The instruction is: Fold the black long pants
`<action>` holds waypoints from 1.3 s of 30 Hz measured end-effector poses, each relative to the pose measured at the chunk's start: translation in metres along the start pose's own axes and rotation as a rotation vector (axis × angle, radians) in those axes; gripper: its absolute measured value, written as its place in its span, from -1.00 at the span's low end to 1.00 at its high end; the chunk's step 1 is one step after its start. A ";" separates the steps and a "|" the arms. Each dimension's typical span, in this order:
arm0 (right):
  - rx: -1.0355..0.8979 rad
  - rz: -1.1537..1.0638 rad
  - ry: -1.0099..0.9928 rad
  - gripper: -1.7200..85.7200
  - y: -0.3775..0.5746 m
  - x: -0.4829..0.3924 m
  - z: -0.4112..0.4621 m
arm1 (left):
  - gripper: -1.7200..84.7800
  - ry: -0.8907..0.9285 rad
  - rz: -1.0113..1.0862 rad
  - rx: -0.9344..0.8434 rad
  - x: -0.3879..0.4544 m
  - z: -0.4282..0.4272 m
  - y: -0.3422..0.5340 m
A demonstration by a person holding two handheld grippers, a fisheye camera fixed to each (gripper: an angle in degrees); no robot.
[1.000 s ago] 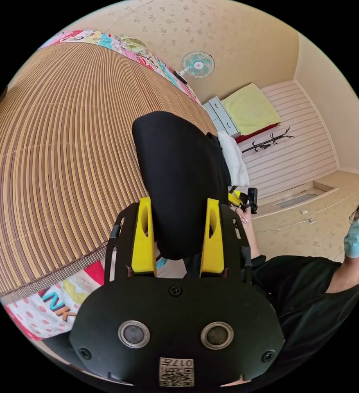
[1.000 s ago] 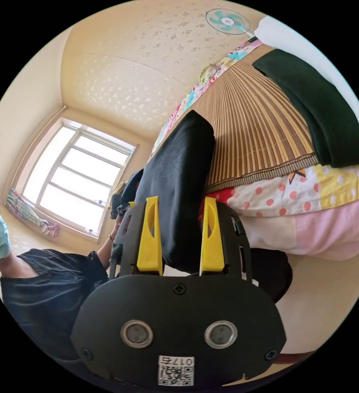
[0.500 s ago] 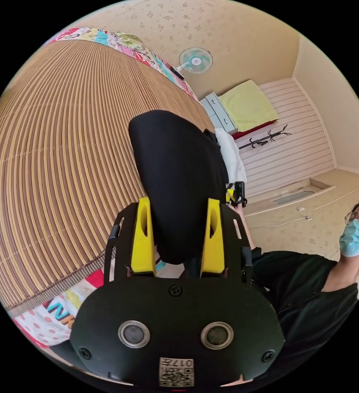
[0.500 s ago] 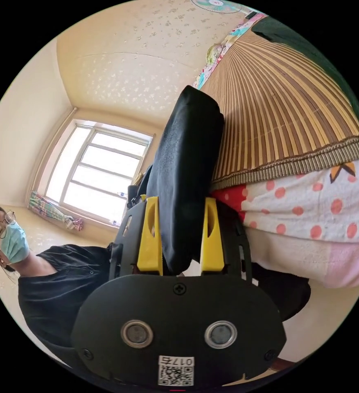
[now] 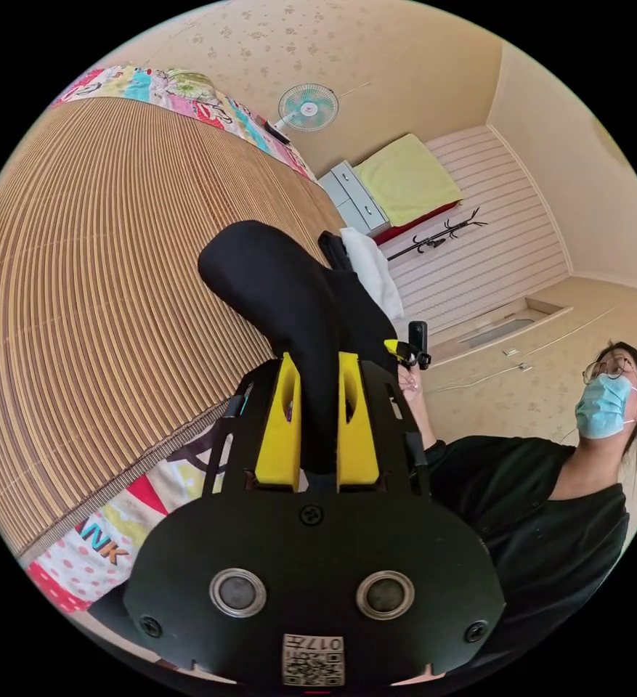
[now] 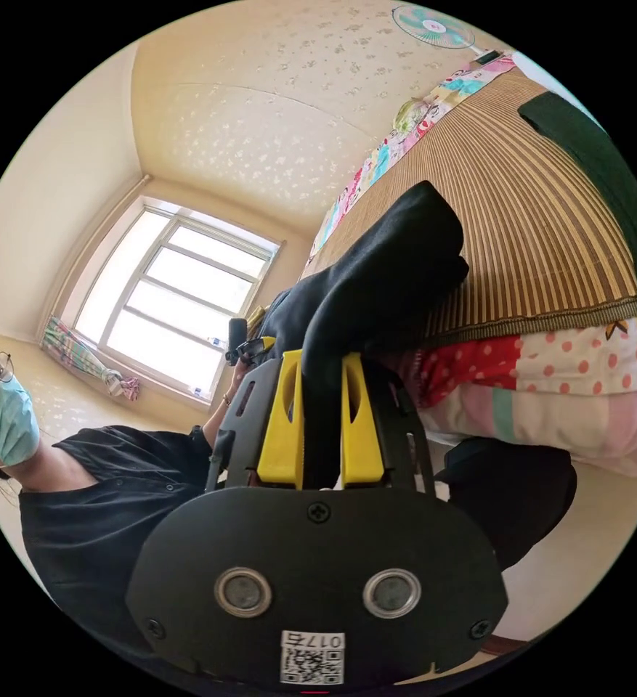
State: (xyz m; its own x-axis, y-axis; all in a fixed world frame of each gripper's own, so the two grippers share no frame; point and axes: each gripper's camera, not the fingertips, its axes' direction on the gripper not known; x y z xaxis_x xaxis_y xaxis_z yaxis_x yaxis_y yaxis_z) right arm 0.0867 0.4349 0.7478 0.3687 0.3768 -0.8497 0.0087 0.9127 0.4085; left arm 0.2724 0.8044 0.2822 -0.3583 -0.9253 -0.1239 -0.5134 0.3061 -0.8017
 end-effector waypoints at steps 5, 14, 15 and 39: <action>0.039 -0.029 -0.049 -0.78 -0.024 -0.042 -0.046 | -0.78 0.058 0.070 -0.005 0.029 0.003 -0.024; 0.385 -0.154 0.073 -0.79 -0.033 -0.125 -0.205 | -0.78 0.077 0.366 -0.156 0.186 0.085 -0.205; 0.426 -0.169 0.093 -0.79 -0.031 -0.131 -0.217 | -0.78 0.090 0.417 -0.184 0.214 0.106 -0.239; 1.077 0.326 0.401 -0.78 0.044 0.039 -0.297 | -0.71 -0.077 0.431 -0.323 0.240 0.484 -0.344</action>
State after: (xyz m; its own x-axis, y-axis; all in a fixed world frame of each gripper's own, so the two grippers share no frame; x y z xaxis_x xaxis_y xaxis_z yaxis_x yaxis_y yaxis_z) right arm -0.1744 0.5362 0.6335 0.1829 0.7633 -0.6196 0.8141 0.2357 0.5307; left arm 0.7408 0.3682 0.2453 -0.5374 -0.7108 -0.4538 -0.5507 0.7033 -0.4495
